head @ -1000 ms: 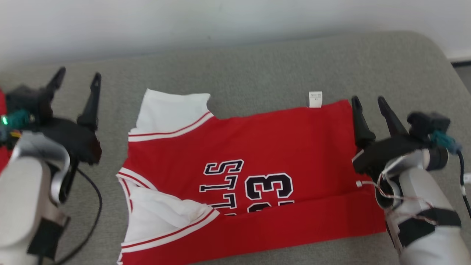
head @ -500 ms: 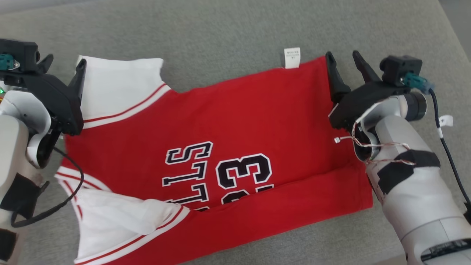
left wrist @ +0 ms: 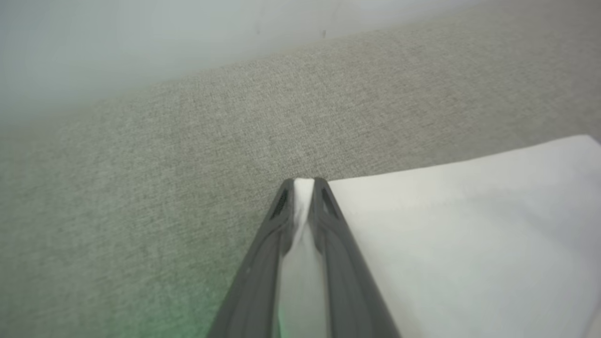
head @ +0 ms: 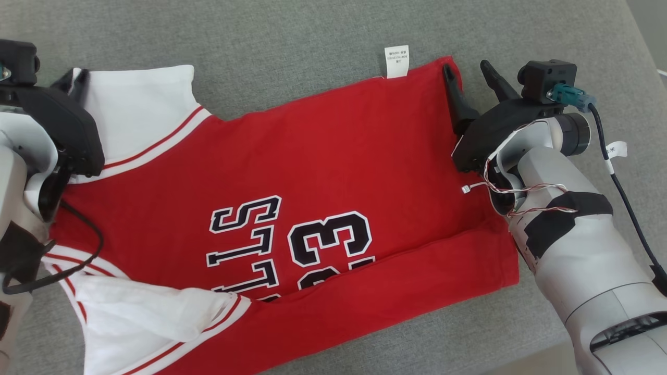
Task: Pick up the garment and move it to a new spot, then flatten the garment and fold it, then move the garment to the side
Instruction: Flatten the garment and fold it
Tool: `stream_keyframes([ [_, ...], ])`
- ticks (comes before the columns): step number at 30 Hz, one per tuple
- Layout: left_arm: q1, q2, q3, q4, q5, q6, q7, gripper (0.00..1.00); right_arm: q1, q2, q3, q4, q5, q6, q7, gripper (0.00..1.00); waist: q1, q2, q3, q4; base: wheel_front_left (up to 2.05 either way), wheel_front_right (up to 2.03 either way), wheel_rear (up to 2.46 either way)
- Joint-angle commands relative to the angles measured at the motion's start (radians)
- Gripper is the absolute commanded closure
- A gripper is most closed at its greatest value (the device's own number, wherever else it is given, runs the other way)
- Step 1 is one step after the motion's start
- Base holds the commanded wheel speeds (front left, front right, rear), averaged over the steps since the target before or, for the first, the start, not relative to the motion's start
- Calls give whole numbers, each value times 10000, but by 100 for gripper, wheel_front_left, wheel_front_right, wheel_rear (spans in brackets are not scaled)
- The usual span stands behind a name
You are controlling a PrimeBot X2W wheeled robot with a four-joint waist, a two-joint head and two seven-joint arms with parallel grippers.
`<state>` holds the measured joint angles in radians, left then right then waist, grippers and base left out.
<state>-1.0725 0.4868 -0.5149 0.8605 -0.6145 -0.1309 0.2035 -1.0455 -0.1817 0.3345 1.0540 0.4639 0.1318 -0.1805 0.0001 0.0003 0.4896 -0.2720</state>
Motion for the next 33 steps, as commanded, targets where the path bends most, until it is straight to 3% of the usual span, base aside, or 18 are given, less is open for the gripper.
stream_keyframes([
  [1, 103, -28, -64, 320, -191, 18, -132, 100, -161, -2, 156, 138, 178, -24, 79, 0, -1, -3, -117, 111, 0, 0, 0],
  [9, -209, -317, -292, 226, -620, 23, -1081, 100, -445, -171, 633, 620, 511, -24, 384, 0, -1, -3, -255, 529, 0, 0, 0],
  [10, -248, -353, -464, 121, -666, 22, -1256, 100, -509, -244, 752, 725, 606, -24, 477, 53, -1, -3, -225, 654, 0, 0, 0],
  [11, -286, -378, -526, 68, -735, 22, -1352, 100, -555, -283, 809, 794, 618, -24, 535, 80, -1, -3, -193, 711, 0, 0, 0],
  [12, -326, -392, -575, 27, -794, 22, -1408, 100, -590, -317, 850, 853, 652, -24, 551, 100, -1, -3, -157, 760, 0, 0, 0],
  [23, -515, -503, -1111, -174, -1108, 22, -2247, 100, -1039, -493, 1006, 1272, 812, -24, -47, 100, -1, -3, -469, 1085, 0, 0, 0],
  [28, 214, -580, -1292, -611, -1606, 22, -3015, 100, -185, -600, 1371, 850, 1158, -24, -445, 100, -1, -3, -1249, 1273, 0, 0, 0],
  [33, 1267, -275, -1291, -1554, -2029, 22, -3648, 100, 910, -1058, 1565, 9, 1762, -24, -698, 100, -1, -3, -1771, 1486, 0, 0, 0],
])
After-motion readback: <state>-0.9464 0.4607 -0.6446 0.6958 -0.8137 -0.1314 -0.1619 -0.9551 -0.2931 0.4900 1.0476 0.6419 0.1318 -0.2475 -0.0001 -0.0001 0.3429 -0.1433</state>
